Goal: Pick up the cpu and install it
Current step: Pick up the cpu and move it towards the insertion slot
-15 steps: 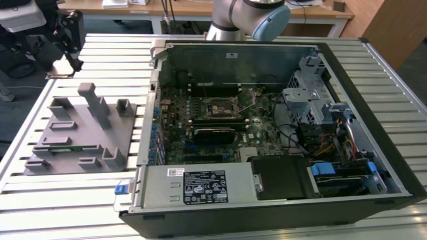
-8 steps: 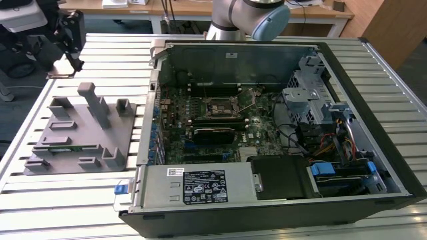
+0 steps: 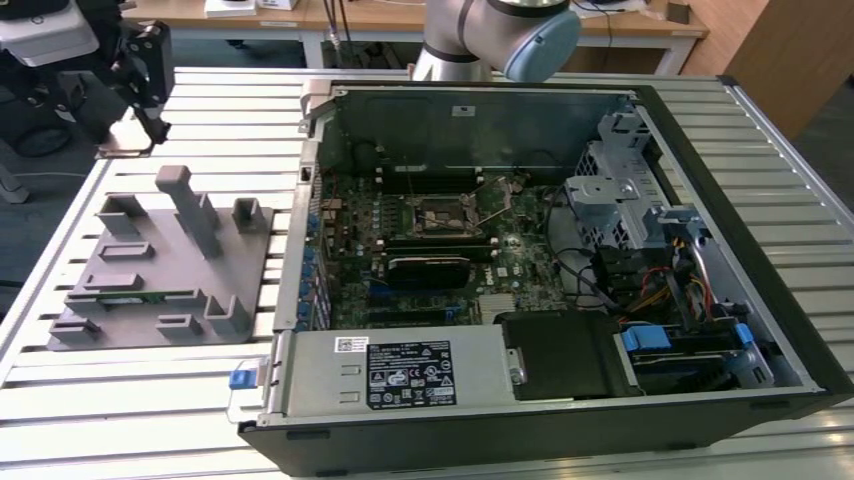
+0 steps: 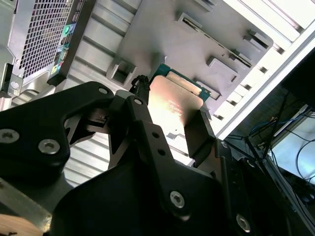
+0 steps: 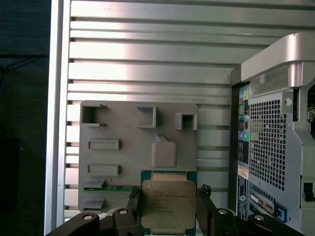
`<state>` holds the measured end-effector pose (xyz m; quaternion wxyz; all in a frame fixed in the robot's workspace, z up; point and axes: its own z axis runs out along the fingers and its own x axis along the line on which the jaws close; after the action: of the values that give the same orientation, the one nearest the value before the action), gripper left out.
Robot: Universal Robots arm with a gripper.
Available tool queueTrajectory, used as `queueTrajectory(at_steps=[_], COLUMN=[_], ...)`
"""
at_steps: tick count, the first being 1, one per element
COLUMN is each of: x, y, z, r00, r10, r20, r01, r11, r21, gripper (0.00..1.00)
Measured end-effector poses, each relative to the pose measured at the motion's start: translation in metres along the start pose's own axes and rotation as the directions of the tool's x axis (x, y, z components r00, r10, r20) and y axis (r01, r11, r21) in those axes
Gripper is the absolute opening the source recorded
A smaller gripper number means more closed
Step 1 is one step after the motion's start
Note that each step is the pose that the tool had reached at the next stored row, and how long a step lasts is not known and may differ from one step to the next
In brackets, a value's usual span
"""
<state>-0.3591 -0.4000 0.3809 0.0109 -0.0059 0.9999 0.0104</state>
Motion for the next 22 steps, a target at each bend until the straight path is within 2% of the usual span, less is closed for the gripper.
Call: queueTrajectory(at_steps=[7,14,22], x=[-0.0032,-0.0149,-0.0244], y=[0.0,-0.0002,-0.0003], z=[0.0005,0.0013,0.0022], r00=[1.0,1.0,1.0], r10=[0.0,0.0,0.0], r20=[0.0,-0.0001,-0.0001], r01=[0.0,0.0,0.0], r11=[1.0,1.0,1.0], r21=[0.0,0.0,0.0], gripper=[0.53,0.53,0.53])
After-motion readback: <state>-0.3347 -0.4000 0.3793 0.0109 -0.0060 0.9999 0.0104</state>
